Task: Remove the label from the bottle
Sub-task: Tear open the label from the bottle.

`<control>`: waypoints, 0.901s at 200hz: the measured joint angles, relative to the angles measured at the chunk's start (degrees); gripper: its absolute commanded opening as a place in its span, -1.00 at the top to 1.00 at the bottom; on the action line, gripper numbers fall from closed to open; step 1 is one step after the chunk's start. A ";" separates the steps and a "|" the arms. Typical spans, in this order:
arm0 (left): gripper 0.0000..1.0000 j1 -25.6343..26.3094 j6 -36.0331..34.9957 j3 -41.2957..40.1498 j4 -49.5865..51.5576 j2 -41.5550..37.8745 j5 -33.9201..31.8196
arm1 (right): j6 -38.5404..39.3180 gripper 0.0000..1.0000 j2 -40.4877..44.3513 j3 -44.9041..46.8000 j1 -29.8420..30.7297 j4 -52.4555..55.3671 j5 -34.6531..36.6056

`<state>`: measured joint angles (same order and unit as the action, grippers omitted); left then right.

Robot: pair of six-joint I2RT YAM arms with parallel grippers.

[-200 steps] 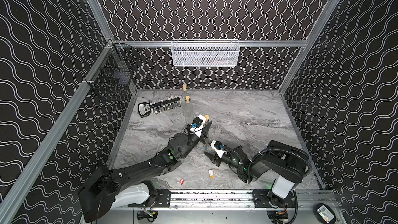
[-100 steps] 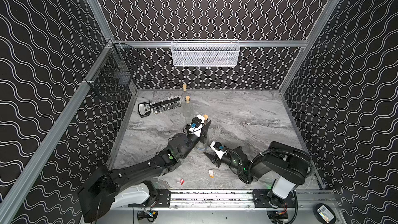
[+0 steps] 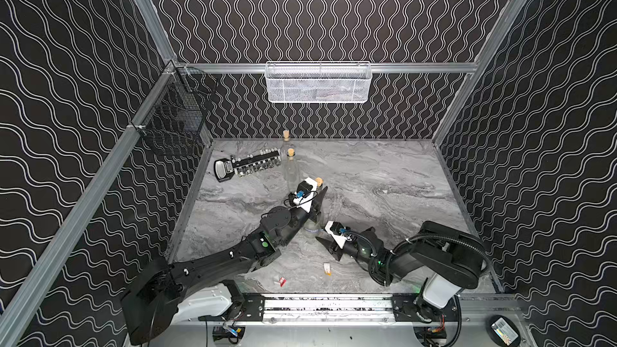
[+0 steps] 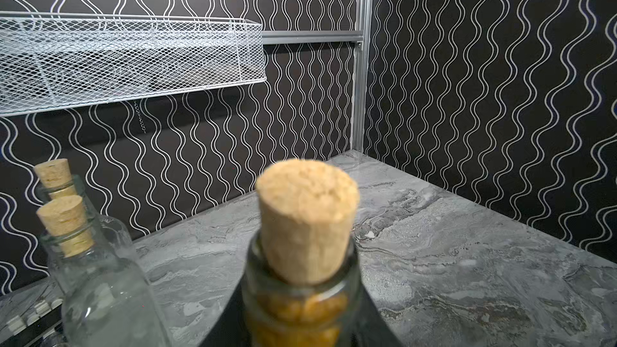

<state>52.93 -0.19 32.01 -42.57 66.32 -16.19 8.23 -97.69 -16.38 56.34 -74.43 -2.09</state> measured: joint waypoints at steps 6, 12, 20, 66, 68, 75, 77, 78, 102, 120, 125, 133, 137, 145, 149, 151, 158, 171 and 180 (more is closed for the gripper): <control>1.00 0.02 0.00 0.00 -0.02 0.02 0.02 | 0.00 0.19 0.07 0.00 0.02 0.17 0.00; 1.00 0.02 0.02 0.00 -0.02 0.02 0.02 | 0.04 0.19 0.15 0.00 0.09 0.26 0.02; 1.00 0.02 0.04 0.00 -0.02 0.02 0.02 | 0.17 0.19 0.17 0.00 0.17 0.37 0.02; 1.00 0.02 0.11 0.00 0.00 0.00 -0.04 | 0.17 0.18 -0.15 -0.48 0.46 0.87 1.07; 1.00 0.02 0.07 0.00 0.00 0.00 -0.07 | 0.17 0.19 -0.20 -0.57 0.48 0.92 1.20; 1.00 0.02 -0.02 0.00 0.00 0.00 -0.13 | 0.17 0.18 -0.31 -0.81 0.50 1.07 1.62; 1.00 0.02 -0.02 0.00 0.00 0.00 -0.20 | 0.17 0.19 -0.35 -0.87 0.50 1.14 1.64; 1.00 0.02 -0.02 0.00 0.00 0.00 -0.22 | 0.17 0.19 -0.35 -0.90 0.50 1.16 1.68; 1.00 0.02 -0.11 0.00 0.04 -0.04 -0.46 | 0.17 0.23 -0.63 -1.01 0.50 1.22 2.69; 1.00 0.02 -0.13 0.00 0.04 -0.04 -0.46 | 0.17 0.27 -0.70 -1.01 0.50 1.22 3.48; 1.00 0.02 -0.13 0.00 0.04 -0.04 -0.46 | 0.17 0.28 -0.70 -1.01 0.50 1.22 3.74; 1.00 0.02 -0.13 0.02 0.04 -0.04 -0.44 | 0.17 0.30 -0.70 -1.01 0.50 1.22 4.07; 1.00 0.02 -0.13 0.02 0.04 -0.04 -0.44 | 0.17 0.31 -0.68 -1.01 0.50 1.22 4.20; 1.00 0.02 -0.13 0.07 0.09 -0.04 -0.44 | 0.17 0.32 -0.68 -1.01 0.50 1.22 4.39; 1.00 0.02 -0.13 0.07 0.09 -0.04 -0.42 | 0.17 0.33 -0.68 -1.01 0.50 1.22 4.44; 1.00 0.02 -0.13 0.07 0.09 -0.04 -0.42 | 0.17 0.34 -0.68 -1.01 0.50 1.22 4.55; 1.00 0.02 -0.13 0.07 0.11 -0.04 -0.42 | 0.17 0.36 -0.68 -1.03 0.50 1.22 4.57; 1.00 0.02 -0.13 0.11 0.20 -0.04 -0.42 | 0.17 0.39 -0.68 -1.05 0.48 1.22 4.68; 1.00 0.02 -0.13 0.11 0.22 -0.04 -0.44 | 0.17 0.41 -0.68 -1.09 0.48 1.25 4.76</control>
<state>52.95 -0.32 32.12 -42.35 66.28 -16.62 8.40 -98.37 -17.47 56.82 -73.19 2.68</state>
